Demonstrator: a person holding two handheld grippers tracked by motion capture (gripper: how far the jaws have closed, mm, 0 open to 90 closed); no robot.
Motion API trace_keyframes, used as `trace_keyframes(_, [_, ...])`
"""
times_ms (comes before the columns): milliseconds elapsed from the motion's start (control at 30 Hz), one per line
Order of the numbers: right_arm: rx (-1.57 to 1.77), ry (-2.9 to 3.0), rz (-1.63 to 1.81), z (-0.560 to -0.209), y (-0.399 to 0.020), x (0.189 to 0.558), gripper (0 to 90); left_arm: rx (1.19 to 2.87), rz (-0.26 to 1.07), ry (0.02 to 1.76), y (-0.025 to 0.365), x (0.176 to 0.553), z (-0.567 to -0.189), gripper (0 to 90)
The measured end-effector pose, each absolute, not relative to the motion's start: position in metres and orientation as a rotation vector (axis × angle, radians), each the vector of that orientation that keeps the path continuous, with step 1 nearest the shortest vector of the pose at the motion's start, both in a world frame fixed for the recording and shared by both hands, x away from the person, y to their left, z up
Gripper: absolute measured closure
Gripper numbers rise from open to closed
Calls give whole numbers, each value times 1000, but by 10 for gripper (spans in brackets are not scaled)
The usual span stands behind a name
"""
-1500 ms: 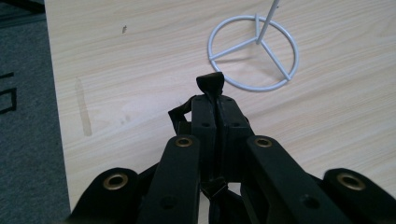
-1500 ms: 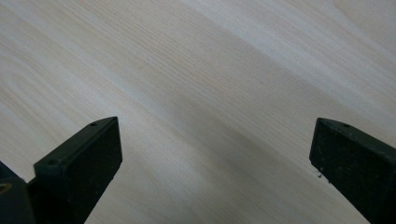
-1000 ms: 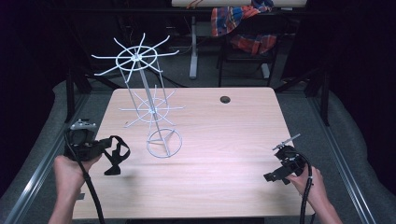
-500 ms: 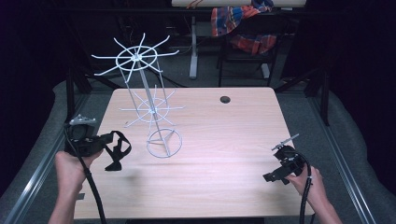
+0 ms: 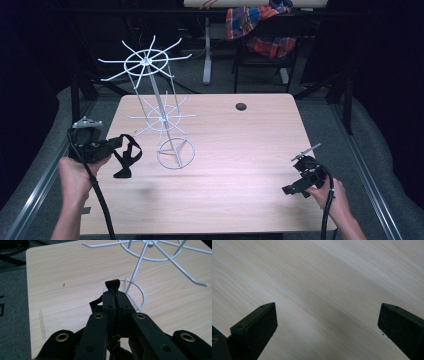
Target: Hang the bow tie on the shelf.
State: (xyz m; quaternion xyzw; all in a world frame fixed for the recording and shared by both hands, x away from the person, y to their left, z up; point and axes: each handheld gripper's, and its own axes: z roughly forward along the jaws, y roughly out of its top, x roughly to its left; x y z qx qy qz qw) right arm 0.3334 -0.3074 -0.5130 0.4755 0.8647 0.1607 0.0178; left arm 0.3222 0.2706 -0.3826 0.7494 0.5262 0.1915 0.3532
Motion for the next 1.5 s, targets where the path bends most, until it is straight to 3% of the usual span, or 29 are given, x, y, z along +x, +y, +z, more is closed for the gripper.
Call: trace_keyframes(1500, [1507, 2686, 492, -515, -310, 334, 22, 1980, 509, 1285, 229, 334, -376, 869])
